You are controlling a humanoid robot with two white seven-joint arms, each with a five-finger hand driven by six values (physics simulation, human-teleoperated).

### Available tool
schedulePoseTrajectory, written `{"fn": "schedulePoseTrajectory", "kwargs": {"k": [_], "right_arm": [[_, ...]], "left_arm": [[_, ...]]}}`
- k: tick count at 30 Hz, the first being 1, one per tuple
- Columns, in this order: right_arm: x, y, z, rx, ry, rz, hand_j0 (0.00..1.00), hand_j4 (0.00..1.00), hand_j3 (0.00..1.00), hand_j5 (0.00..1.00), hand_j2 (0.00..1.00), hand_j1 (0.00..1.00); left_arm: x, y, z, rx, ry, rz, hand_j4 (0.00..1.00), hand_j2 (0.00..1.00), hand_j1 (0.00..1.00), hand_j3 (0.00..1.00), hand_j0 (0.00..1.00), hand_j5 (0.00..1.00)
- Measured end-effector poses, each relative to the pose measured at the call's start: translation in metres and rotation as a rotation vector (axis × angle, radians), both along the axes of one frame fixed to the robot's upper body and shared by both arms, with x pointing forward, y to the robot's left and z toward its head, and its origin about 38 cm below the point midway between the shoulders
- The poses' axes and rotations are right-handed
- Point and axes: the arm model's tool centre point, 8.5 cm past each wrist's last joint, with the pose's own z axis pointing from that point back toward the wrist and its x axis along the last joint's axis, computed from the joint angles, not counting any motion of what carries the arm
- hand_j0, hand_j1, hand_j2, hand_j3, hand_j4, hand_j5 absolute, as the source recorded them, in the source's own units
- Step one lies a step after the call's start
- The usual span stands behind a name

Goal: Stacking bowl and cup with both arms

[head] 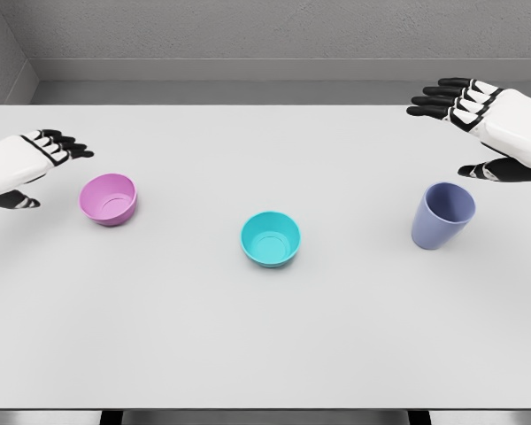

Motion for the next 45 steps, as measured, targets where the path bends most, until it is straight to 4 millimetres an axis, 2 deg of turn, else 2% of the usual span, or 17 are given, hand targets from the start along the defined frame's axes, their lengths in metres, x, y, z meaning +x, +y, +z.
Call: {"fn": "schedulePoseTrajectory", "kwargs": {"k": [7,12,17,27,45], "right_arm": [[0.0,-0.001,0.002,-0.001,-0.004,-0.002,1.0,1.0,1.0,1.0,1.0,1.0],[-0.001,0.0,0.003,0.0,-0.008,0.001,1.0,1.0,1.0,1.0,1.0,1.0],[-0.002,0.003,0.006,0.0,-0.014,0.012,1.0,1.0,1.0,1.0,1.0,1.0],[-0.002,0.001,0.005,0.0,-0.012,0.006,1.0,1.0,1.0,1.0,1.0,1.0],[0.001,-0.007,0.006,0.004,-0.016,-0.021,1.0,1.0,1.0,1.0,1.0,1.0]], "left_arm": [[0.001,-0.004,-0.001,0.0,-0.002,-0.008,1.0,1.0,1.0,1.0,1.0,1.0],[0.03,-0.025,0.023,0.026,-0.081,-0.04,1.0,1.0,1.0,1.0,1.0,1.0],[0.031,-0.031,-0.009,0.091,0.019,-0.047,1.0,1.0,1.0,1.0,1.0,1.0],[0.034,-0.032,-0.015,0.178,0.076,-0.05,1.0,1.0,1.0,1.0,1.0,1.0],[0.034,-0.061,-0.03,0.169,0.095,-0.111,1.0,1.0,1.0,1.0,1.0,1.0]]}}
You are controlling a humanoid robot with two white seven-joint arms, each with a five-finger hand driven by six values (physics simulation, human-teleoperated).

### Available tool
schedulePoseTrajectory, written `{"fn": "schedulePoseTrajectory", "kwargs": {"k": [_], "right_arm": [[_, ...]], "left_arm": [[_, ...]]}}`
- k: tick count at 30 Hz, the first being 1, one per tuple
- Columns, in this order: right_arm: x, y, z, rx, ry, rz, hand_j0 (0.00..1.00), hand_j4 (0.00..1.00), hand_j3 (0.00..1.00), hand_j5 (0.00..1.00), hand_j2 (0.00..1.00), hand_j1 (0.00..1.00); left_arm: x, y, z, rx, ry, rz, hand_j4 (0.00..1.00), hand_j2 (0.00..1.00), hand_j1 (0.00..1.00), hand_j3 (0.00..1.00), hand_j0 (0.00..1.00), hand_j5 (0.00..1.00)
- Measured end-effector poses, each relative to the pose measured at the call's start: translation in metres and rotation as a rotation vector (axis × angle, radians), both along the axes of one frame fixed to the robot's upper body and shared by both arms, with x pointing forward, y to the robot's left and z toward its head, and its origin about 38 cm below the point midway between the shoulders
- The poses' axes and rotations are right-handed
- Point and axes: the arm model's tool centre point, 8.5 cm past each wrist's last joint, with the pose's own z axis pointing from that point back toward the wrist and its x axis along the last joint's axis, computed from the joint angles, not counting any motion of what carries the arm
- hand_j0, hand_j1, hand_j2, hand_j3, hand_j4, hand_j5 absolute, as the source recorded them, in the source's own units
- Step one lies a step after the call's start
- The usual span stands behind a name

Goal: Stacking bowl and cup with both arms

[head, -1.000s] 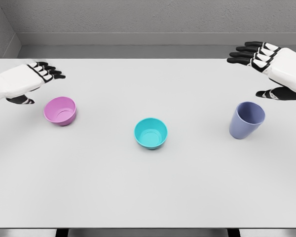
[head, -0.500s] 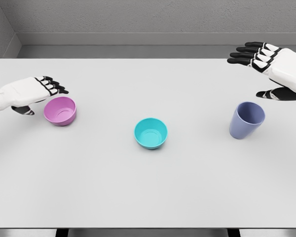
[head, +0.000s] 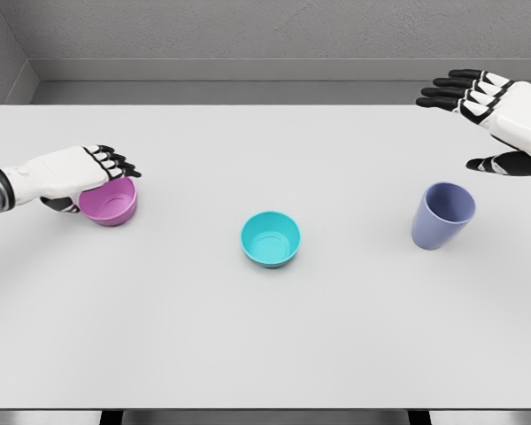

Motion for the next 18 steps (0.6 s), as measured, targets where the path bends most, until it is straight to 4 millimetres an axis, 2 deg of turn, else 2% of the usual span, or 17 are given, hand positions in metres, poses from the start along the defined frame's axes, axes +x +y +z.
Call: {"fn": "schedulePoseTrajectory", "kwargs": {"k": [5,18], "right_arm": [[0.0,-0.001,0.0,0.0,0.001,-0.003,1.0,1.0,1.0,1.0,1.0,1.0],[0.002,-0.007,-0.005,-0.002,0.016,-0.024,1.0,1.0,1.0,1.0,1.0,1.0]], "left_arm": [[-0.002,-0.009,-0.001,-0.003,0.001,-0.024,1.0,1.0,1.0,1.0,1.0,1.0],[0.0,-0.015,-0.001,0.017,-0.001,-0.045,1.0,1.0,1.0,1.0,1.0,1.0]]}}
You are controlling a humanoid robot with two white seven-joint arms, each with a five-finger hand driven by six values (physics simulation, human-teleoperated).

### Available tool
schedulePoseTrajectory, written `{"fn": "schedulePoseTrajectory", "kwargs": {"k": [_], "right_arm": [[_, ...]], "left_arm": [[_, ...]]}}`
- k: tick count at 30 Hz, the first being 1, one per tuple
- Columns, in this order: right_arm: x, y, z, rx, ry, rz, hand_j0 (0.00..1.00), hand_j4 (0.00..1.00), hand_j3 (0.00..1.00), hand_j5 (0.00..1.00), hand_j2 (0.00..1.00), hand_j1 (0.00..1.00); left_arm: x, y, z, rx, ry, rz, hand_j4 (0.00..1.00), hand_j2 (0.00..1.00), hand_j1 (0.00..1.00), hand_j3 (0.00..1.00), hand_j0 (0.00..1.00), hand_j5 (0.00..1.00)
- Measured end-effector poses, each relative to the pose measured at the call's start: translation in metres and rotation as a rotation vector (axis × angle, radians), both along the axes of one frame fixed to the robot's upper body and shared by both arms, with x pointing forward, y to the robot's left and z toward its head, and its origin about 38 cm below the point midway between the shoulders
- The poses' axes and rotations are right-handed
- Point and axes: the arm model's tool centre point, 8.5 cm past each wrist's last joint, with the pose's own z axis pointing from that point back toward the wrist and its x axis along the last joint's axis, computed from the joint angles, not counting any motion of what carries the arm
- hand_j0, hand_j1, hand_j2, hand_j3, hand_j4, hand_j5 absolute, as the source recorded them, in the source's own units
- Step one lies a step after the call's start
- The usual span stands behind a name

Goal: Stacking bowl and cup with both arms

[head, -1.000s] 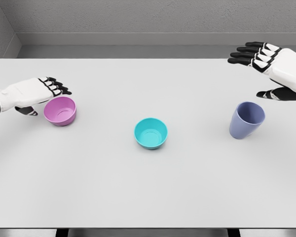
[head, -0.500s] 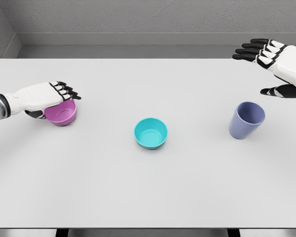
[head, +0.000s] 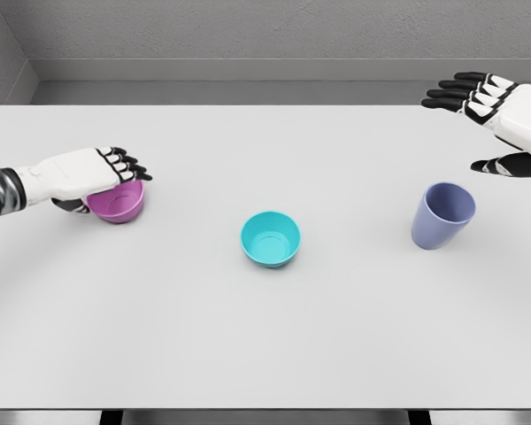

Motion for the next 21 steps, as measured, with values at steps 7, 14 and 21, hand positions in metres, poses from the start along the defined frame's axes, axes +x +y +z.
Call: {"fn": "schedulePoseTrajectory", "kwargs": {"k": [7,14,21], "right_arm": [[0.0001,-0.0003,-0.0001,0.0,0.0,-0.001,1.0,1.0,1.0,1.0,1.0,1.0],[0.0001,-0.0007,-0.0009,0.0,0.003,-0.002,1.0,1.0,1.0,1.0,1.0,1.0],[0.0,-0.0007,-0.0016,0.0,0.004,-0.002,1.0,1.0,1.0,1.0,1.0,1.0]], "left_arm": [[-0.001,-0.0029,-0.0043,0.012,0.017,-0.006,1.0,1.0,1.0,1.0,1.0,1.0],[-0.001,-0.0065,-0.0051,0.01,0.021,-0.012,1.0,1.0,1.0,1.0,1.0,1.0],[-0.0016,-0.0101,-0.0046,0.006,0.019,-0.021,0.73,0.73,0.73,0.73,0.73,0.73]]}}
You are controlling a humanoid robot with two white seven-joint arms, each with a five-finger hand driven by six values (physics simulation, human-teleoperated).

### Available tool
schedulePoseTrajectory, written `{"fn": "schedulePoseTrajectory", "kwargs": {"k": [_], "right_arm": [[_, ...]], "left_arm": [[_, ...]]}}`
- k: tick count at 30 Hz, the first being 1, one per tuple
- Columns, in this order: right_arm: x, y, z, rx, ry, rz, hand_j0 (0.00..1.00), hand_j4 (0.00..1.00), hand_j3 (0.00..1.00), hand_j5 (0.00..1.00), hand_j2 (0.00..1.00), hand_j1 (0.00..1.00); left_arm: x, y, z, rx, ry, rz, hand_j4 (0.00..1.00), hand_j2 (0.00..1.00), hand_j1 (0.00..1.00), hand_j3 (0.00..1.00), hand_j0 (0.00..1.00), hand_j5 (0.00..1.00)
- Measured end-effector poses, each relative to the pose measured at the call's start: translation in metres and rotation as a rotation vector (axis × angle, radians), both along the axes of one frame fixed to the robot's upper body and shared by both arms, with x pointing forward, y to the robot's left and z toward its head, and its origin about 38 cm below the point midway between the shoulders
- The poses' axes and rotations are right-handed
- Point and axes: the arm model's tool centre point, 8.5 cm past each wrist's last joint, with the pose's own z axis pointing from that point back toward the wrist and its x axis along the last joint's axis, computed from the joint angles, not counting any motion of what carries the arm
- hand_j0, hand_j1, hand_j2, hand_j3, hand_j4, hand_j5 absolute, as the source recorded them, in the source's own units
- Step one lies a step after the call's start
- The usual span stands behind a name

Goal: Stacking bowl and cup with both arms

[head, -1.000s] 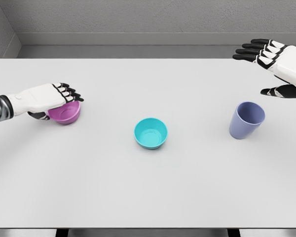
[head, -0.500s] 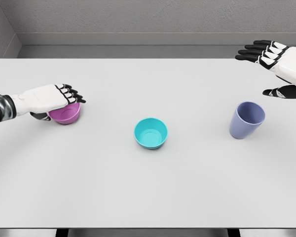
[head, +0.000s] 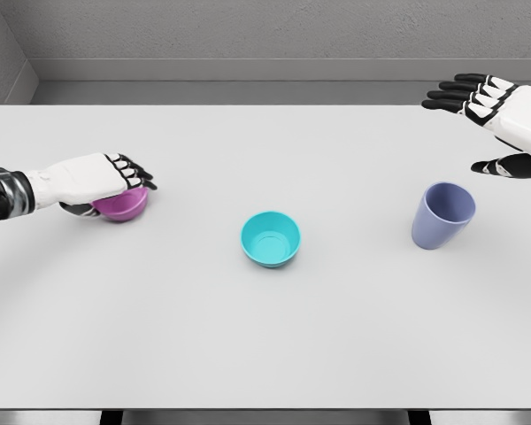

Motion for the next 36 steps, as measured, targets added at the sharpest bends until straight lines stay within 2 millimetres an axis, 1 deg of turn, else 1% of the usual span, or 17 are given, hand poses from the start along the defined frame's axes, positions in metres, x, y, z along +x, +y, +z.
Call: {"fn": "schedulePoseTrajectory", "kwargs": {"k": [3,5,10,15,20,27,32,36], "right_arm": [[0.0,0.0,-0.001,0.0,0.003,0.0,1.0,1.0,1.0,1.0,1.0,1.0],[0.0,0.0,-0.001,0.0,0.003,0.0,1.0,1.0,1.0,1.0,1.0,1.0],[0.0,0.0,-0.001,0.0,0.003,0.0,1.0,1.0,1.0,1.0,1.0,1.0],[0.0,0.0,-0.001,0.0,0.003,0.0,1.0,1.0,1.0,1.0,1.0,1.0],[0.0,0.0,-0.002,0.0,0.005,0.0,1.0,1.0,1.0,1.0,1.0,1.0],[0.0,0.0,-0.002,0.0,0.005,0.0,1.0,1.0,1.0,1.0,1.0,1.0],[0.0,0.0,-0.002,0.0,0.005,0.0,1.0,1.0,1.0,1.0,1.0,1.0],[0.0,0.0,-0.002,0.0,0.005,0.0,1.0,1.0,1.0,1.0,1.0,1.0]], "left_arm": [[0.0,-0.001,-0.001,0.001,0.002,-0.003,0.72,0.72,0.72,0.72,0.72,0.72],[-0.001,-0.001,-0.001,0.002,0.003,-0.003,0.69,0.69,0.69,0.69,0.69,0.69],[-0.001,-0.003,-0.001,0.003,0.003,-0.009,0.55,0.55,0.55,0.55,0.55,0.55],[-0.003,-0.01,0.004,-0.011,-0.012,-0.031,0.54,0.54,0.54,0.54,0.54,0.54],[-0.012,-0.03,0.011,-0.028,-0.037,-0.096,0.53,0.53,0.53,0.53,0.53,0.53],[-0.026,-0.071,0.031,-0.072,-0.095,-0.22,0.53,0.53,0.53,0.53,0.53,0.53],[-0.033,-0.097,0.039,-0.117,-0.118,-0.283,0.53,0.53,0.53,0.53,0.53,0.53],[-0.038,-0.118,0.042,-0.148,-0.127,-0.331,0.53,0.53,0.53,0.53,0.53,0.53]]}}
